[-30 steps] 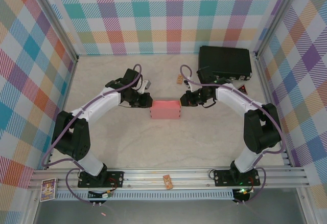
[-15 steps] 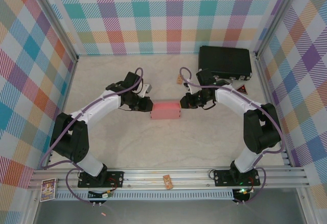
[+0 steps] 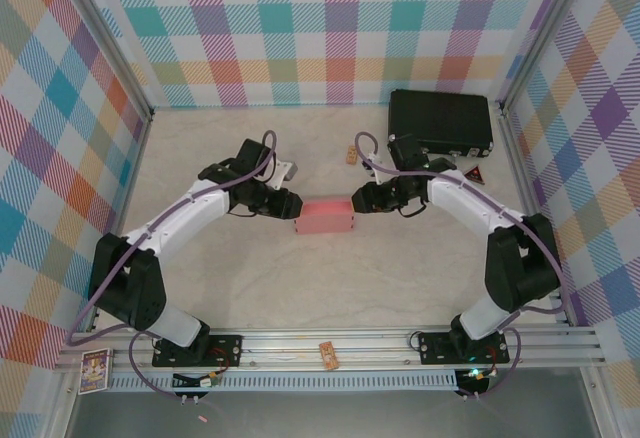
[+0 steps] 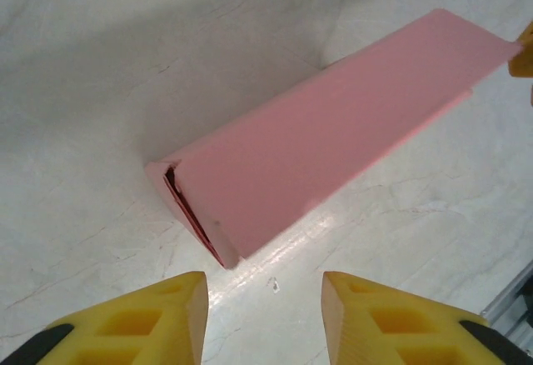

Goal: Fold the paper box

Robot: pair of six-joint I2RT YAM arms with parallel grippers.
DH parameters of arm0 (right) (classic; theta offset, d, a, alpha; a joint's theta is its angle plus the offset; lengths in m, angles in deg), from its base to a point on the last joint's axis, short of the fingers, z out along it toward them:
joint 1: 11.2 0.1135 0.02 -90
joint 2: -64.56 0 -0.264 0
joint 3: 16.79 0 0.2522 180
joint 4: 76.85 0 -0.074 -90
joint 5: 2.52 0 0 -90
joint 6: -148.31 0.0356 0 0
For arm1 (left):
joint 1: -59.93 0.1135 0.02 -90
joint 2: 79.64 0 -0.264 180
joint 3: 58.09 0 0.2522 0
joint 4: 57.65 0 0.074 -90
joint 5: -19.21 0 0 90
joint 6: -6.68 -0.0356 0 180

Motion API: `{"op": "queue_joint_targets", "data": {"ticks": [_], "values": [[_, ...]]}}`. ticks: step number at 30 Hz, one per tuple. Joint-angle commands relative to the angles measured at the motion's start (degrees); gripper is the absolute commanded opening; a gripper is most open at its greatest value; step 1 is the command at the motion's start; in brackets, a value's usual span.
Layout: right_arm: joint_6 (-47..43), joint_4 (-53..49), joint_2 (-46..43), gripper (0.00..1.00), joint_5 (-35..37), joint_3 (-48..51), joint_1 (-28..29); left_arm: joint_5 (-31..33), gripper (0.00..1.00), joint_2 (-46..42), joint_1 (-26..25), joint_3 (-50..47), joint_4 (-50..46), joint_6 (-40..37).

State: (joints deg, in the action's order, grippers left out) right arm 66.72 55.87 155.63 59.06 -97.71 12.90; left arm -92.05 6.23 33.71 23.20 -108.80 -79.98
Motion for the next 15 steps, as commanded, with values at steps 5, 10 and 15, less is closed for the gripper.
{"op": "queue_joint_targets", "data": {"ticks": [5, 10, 15], "values": [[-0.2, 3.2, -3.0, 0.38, -3.9, -0.1, 0.0, -0.9, 0.45, -5.7, -0.4, -2.3, 5.1, 0.2], [3.4, 3.6, 0.0, 0.38, 1.1, -2.8, 0.0, 6.4, 0.48, -4.3, -0.3, -2.8, 8.9, 7.2], [4.3, 2.2, 2.9, 0.38, 2.9, -4.4, 0.0, 8.2, 0.49, -0.9, -0.2, -1.4, 7.8, 10.8]]}}
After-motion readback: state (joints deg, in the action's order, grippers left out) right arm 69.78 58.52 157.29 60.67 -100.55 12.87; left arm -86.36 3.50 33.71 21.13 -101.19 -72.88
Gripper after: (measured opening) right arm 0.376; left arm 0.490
